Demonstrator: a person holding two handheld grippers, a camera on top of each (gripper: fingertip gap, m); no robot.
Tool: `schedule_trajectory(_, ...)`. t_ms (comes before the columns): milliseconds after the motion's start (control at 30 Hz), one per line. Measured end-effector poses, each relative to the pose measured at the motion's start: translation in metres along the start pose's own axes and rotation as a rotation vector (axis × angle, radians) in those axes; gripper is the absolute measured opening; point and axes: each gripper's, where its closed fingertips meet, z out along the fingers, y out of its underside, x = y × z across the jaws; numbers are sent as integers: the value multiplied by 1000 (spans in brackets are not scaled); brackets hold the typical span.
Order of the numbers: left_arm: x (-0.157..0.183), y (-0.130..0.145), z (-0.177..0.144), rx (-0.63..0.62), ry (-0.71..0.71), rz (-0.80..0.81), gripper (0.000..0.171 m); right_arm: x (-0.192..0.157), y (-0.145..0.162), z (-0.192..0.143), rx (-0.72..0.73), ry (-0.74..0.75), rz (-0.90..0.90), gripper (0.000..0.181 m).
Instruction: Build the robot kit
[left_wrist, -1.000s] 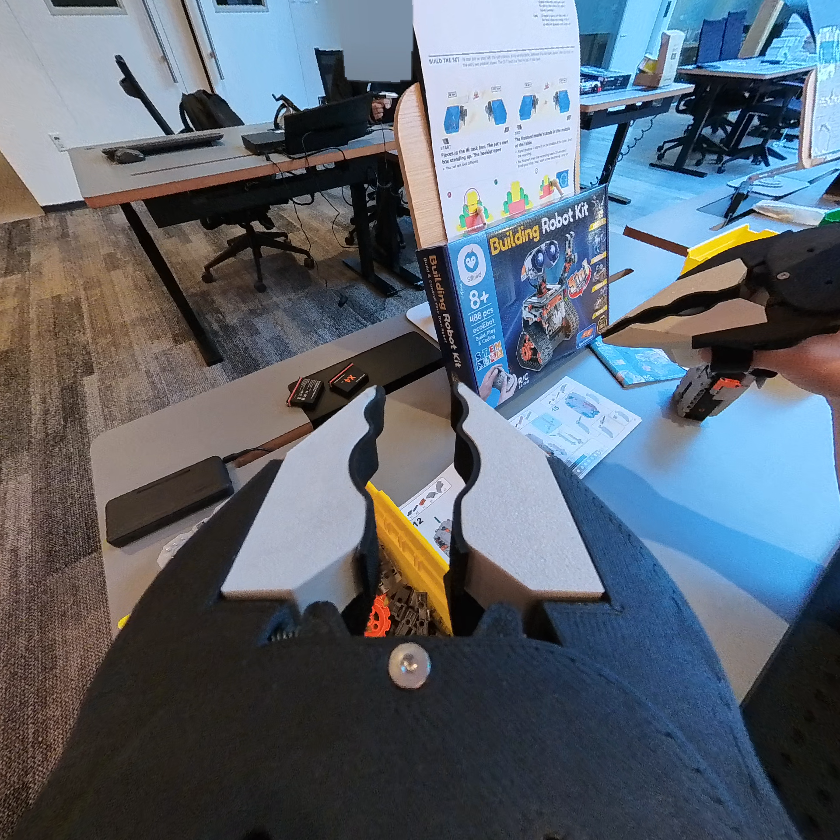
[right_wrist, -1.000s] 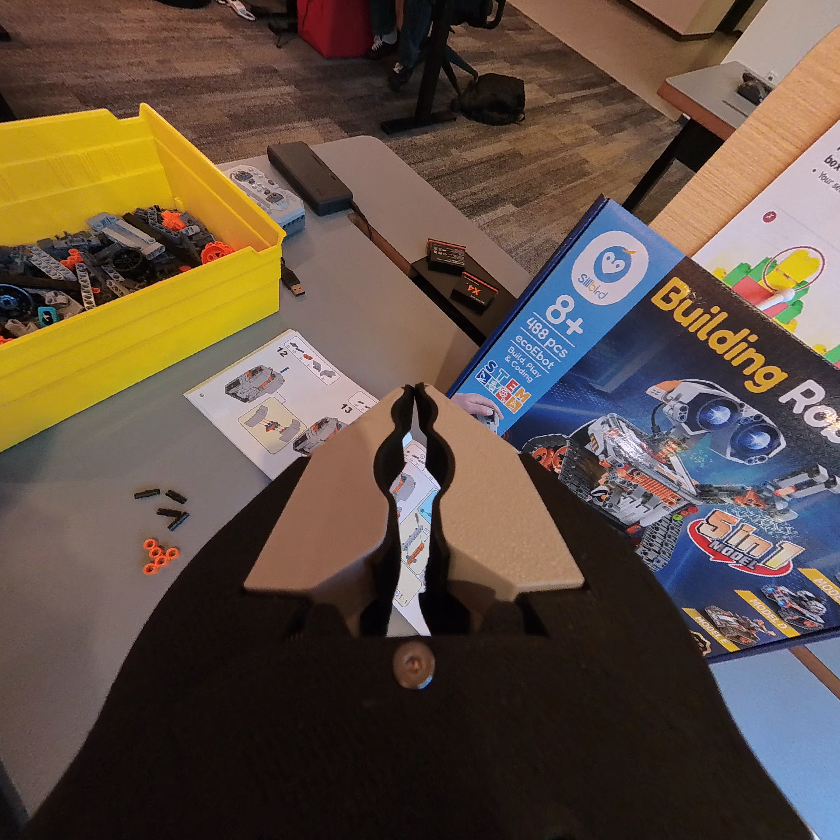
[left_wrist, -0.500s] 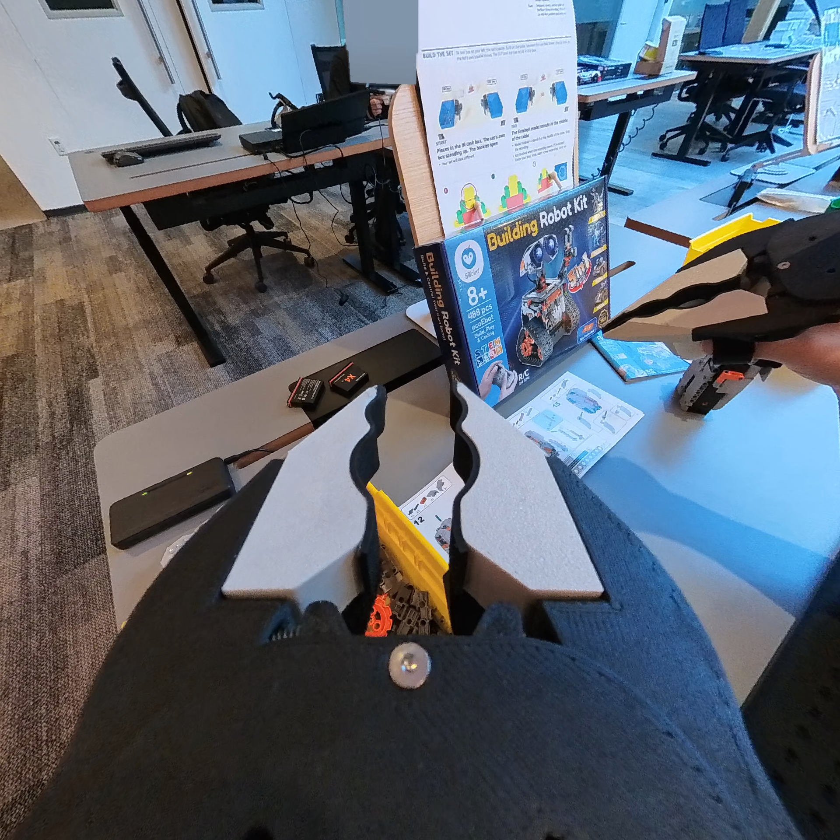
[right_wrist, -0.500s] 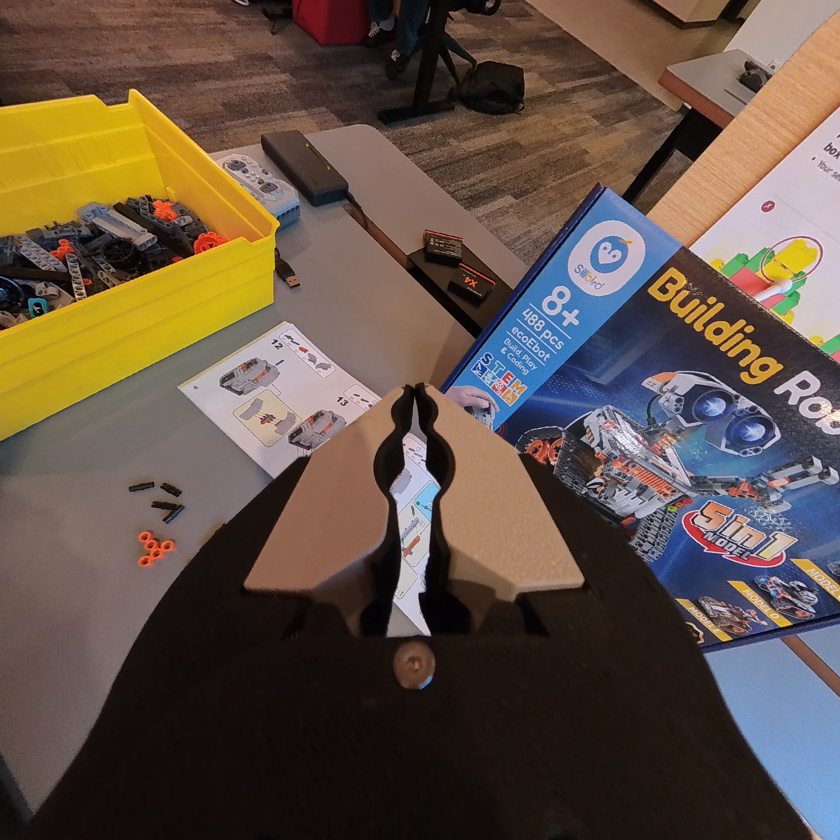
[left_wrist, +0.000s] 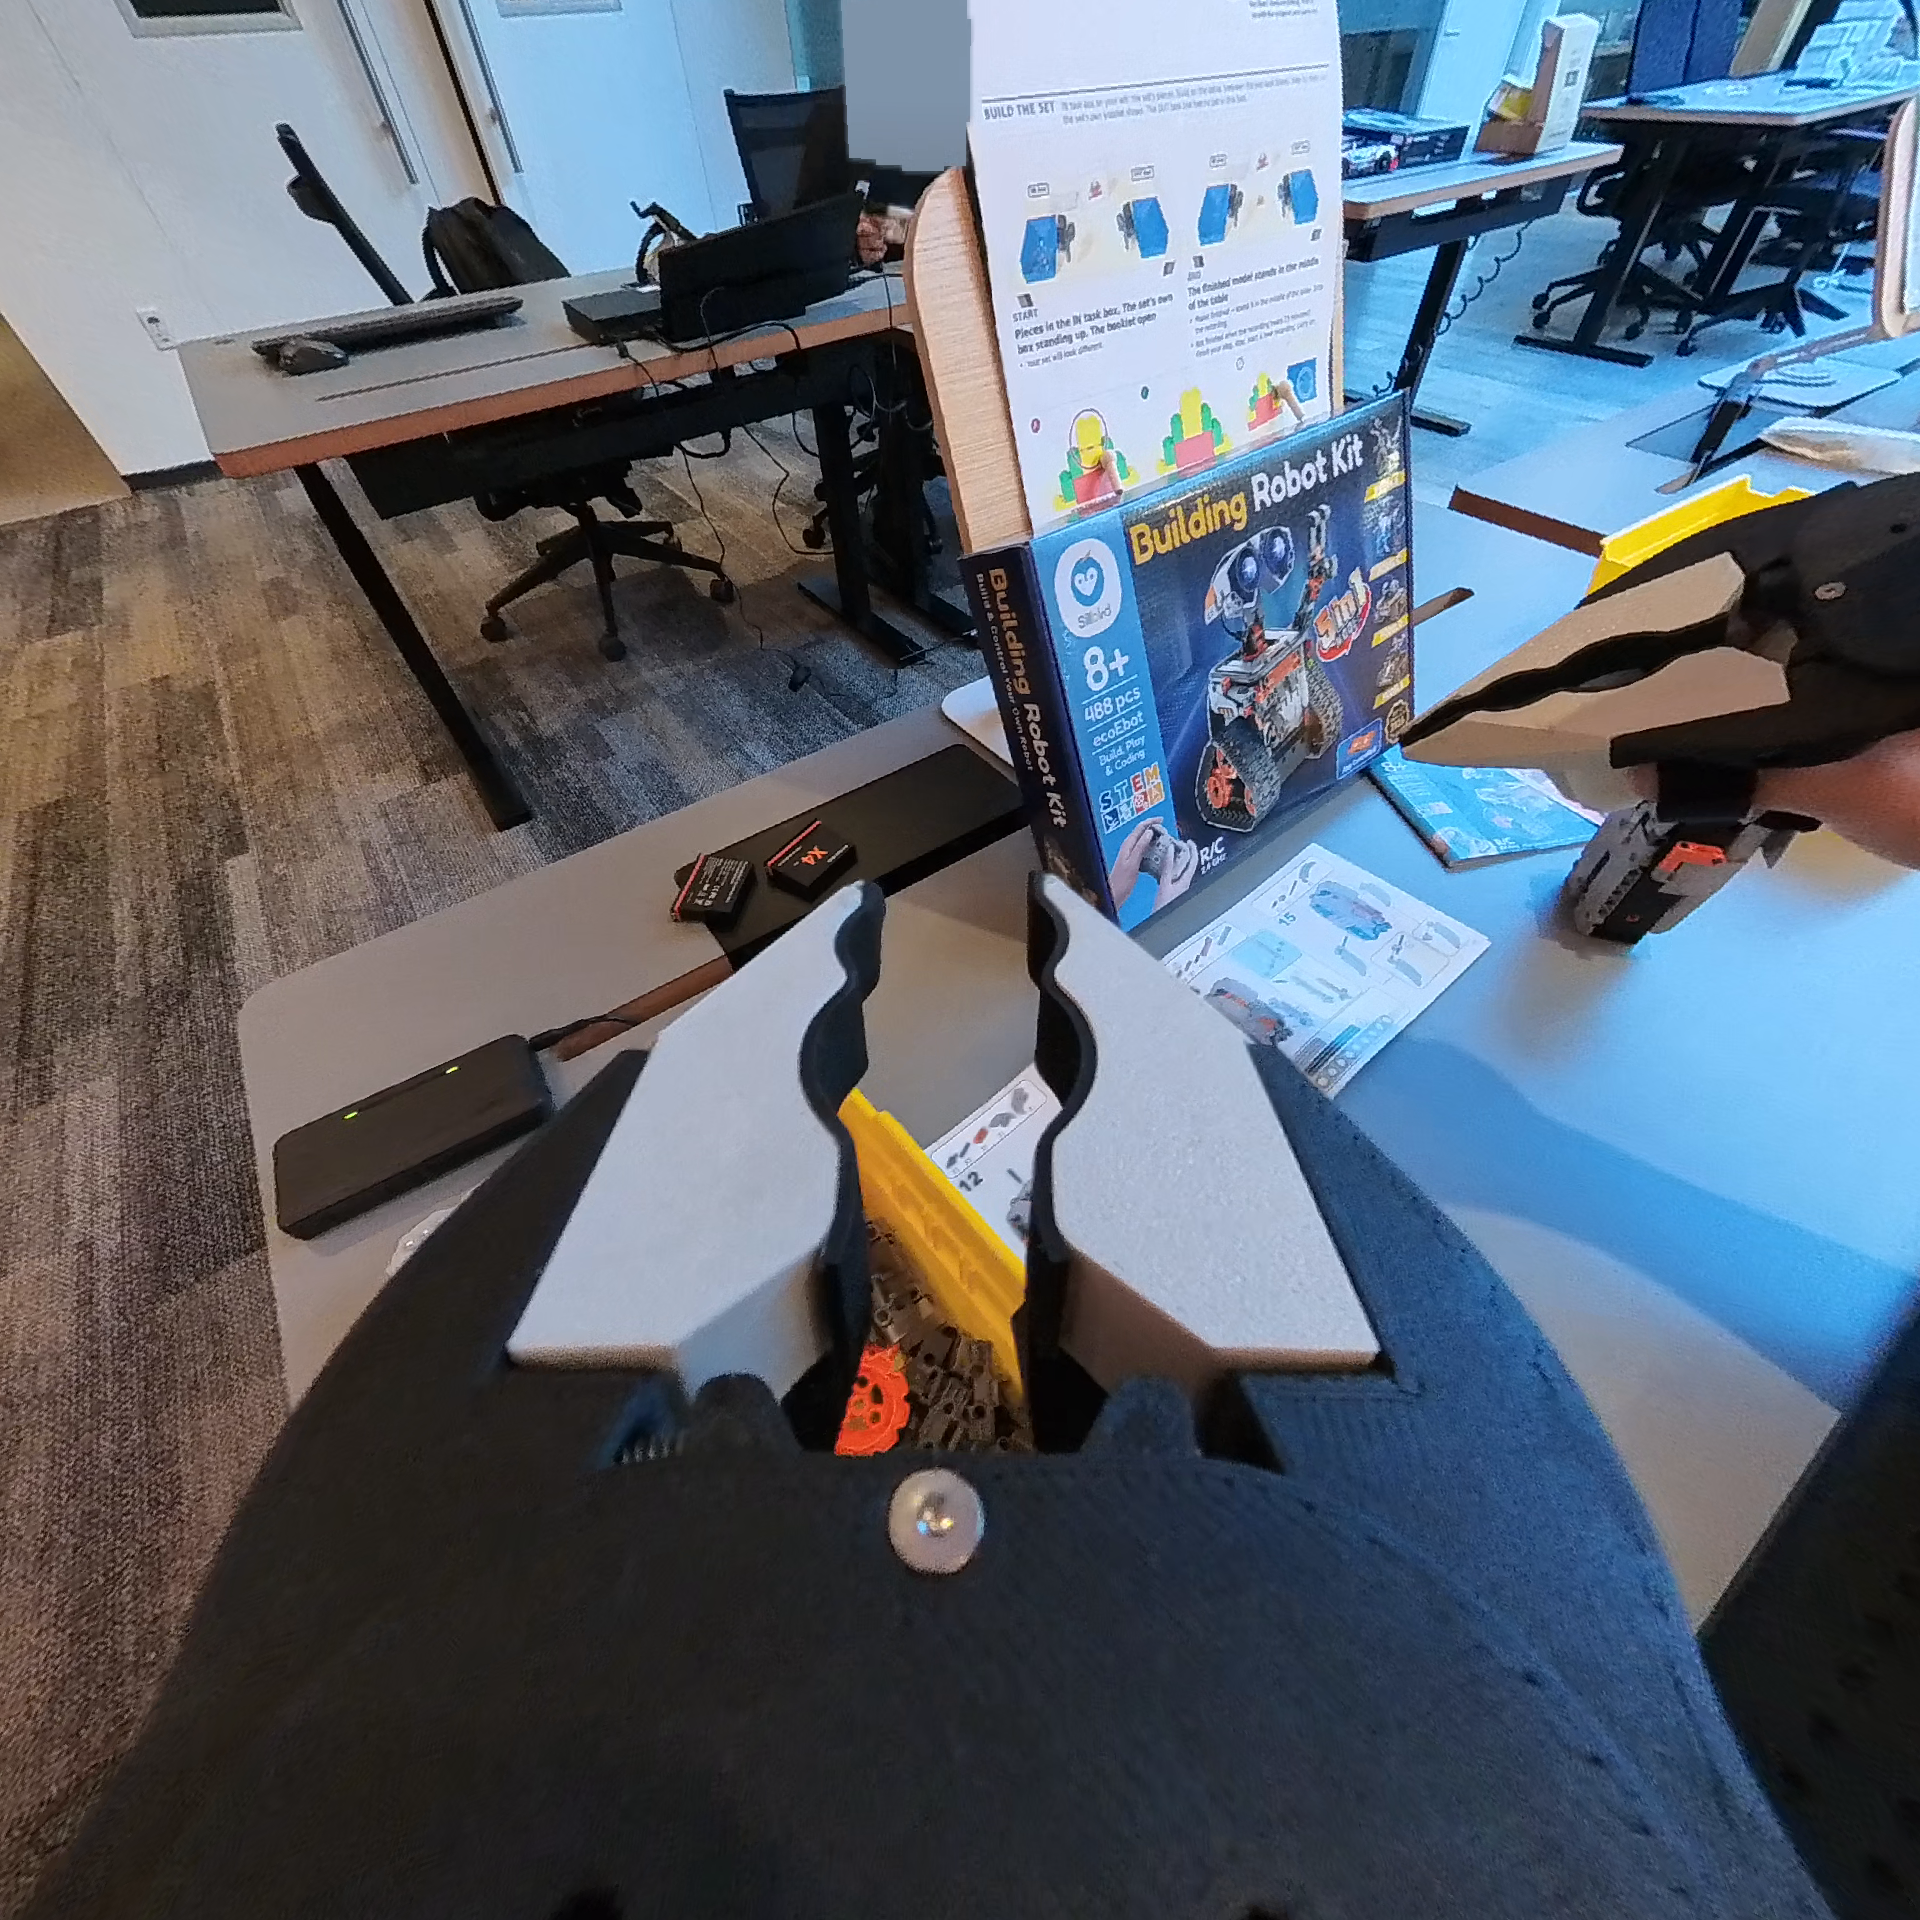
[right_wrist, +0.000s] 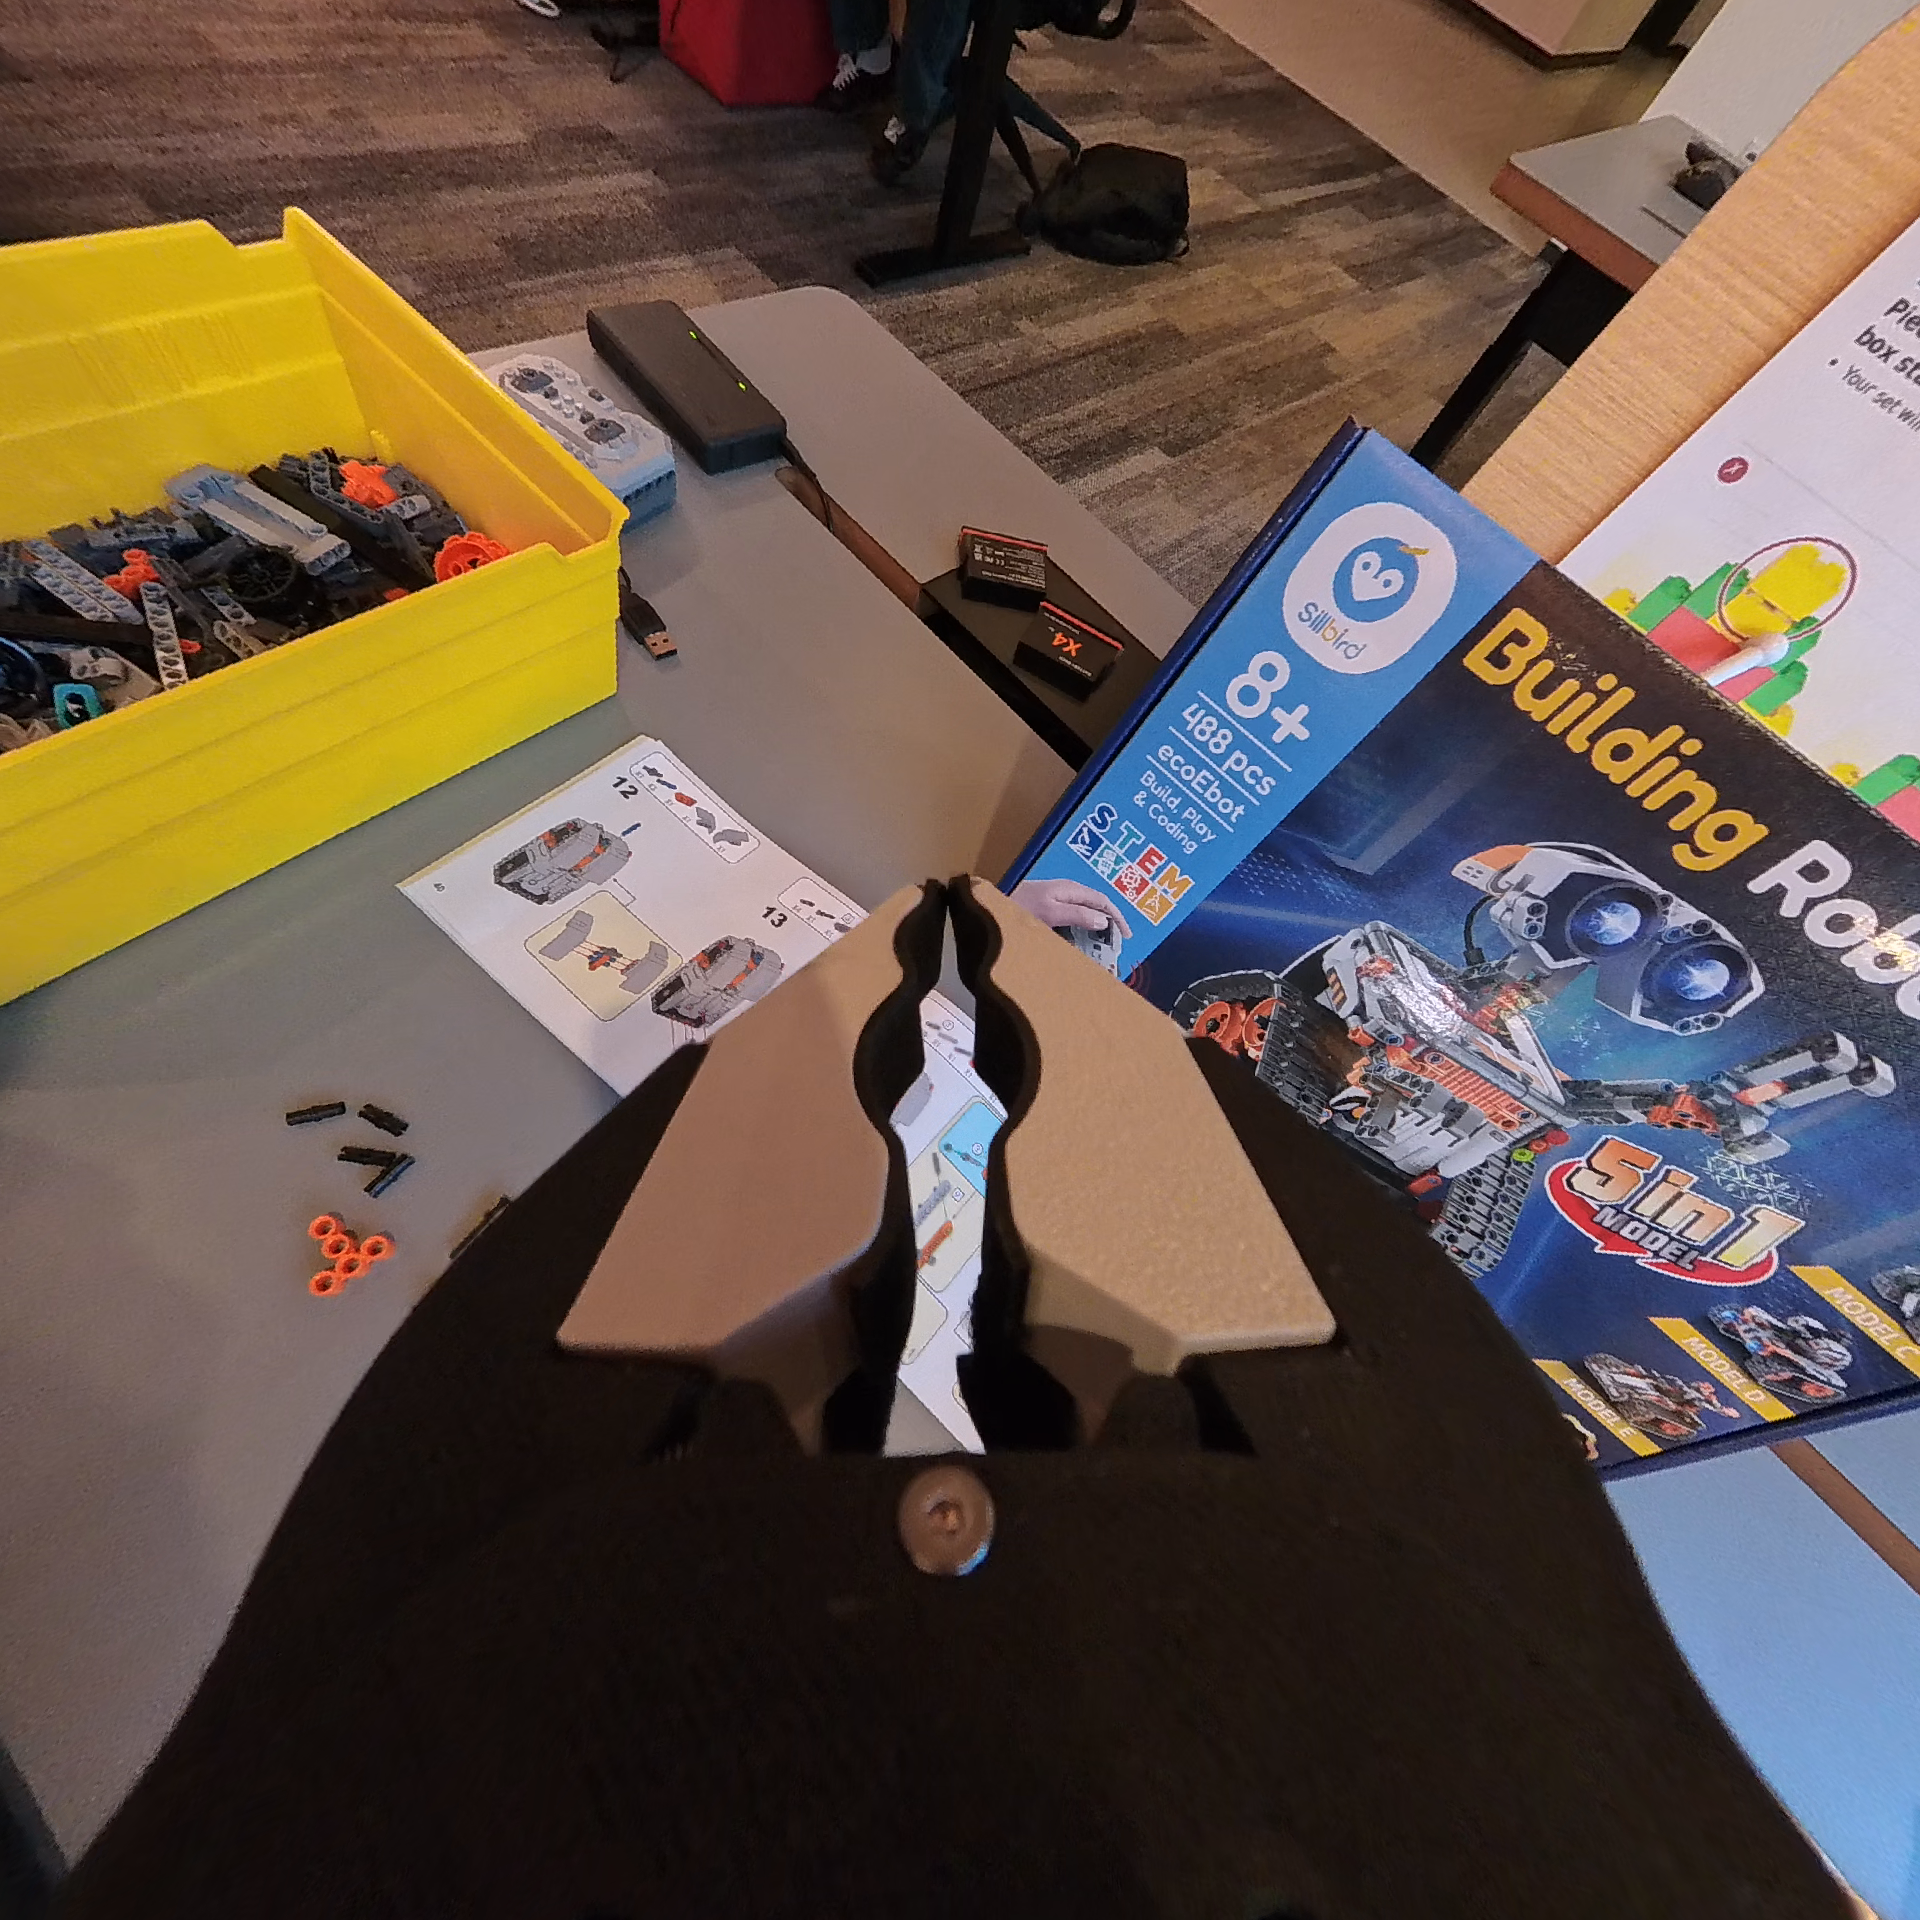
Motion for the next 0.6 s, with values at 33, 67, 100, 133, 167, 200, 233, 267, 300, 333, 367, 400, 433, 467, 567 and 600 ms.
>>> schedule_trajectory(33, -1, 1, -1, -6, -1, 10, 24, 0, 1, 0, -3, 2, -3, 0)
schedule_trajectory(67, -2, 2, -4, -11, -2, 27, 22, 0, 1, 0, -7, 2, -4, 0)
schedule_trajectory(100, -5, 2, -9, -9, -14, 36, 21, 0, 1, -1, -7, 1, -5, 0)
schedule_trajectory(133, -9, 2, -15, -4, -35, 29, 23, 0, 0, -2, -2, 1, -5, 0)
schedule_trajectory(167, -13, 3, -22, -3, -51, 13, 23, 1, 0, -4, 2, 3, -4, 0)
schedule_trajectory(200, -15, 6, -29, -9, -53, -6, 24, 2, -1, -6, 6, 7, -4, 0)
schedule_trajectory(233, -15, 12, -35, -29, -42, -29, 28, 3, -2, -8, 8, 14, -5, 0)
schedule_trajectory(267, -14, 21, -39, -68, -25, -51, 34, 5, -2, -10, 11, 22, -6, 0)
schedule_trajectory(300, -15, 33, -43, -119, -14, -59, 37, 7, -3, -13, 15, 35, -6, 0)
schedule_trajectory(333, -18, 45, -46, -173, -19, -51, 39, 9, -4, -16, 21, 46, -5, 0)
schedule_trajectory(367, -24, 58, -50, -227, -38, -36, 42, 11, -5, -19, 29, 53, -2, 0)
schedule_trajectory(400, -32, 72, -54, -283, -63, -22, 44, 13, -7, -22, 38, 56, 2, 0)
schedule_trajectory(433, -39, 86, -59, -340, -87, -12, 46, 14, -8, -25, 49, 58, 8, 0)
schedule_trajectory(467, -48, 99, -65, -387, -113, -5, 46, 15, -10, -28, 61, 58, 13, 0)
schedule_trajectory(567, -67, 132, -84, -481, -178, -33, 42, 16, -12, -32, 75, 54, 21, 0)
schedule_trajectory(600, -68, 142, -90, -511, -171, -40, 40, 16, -12, -32, 73, 57, 20, 0)
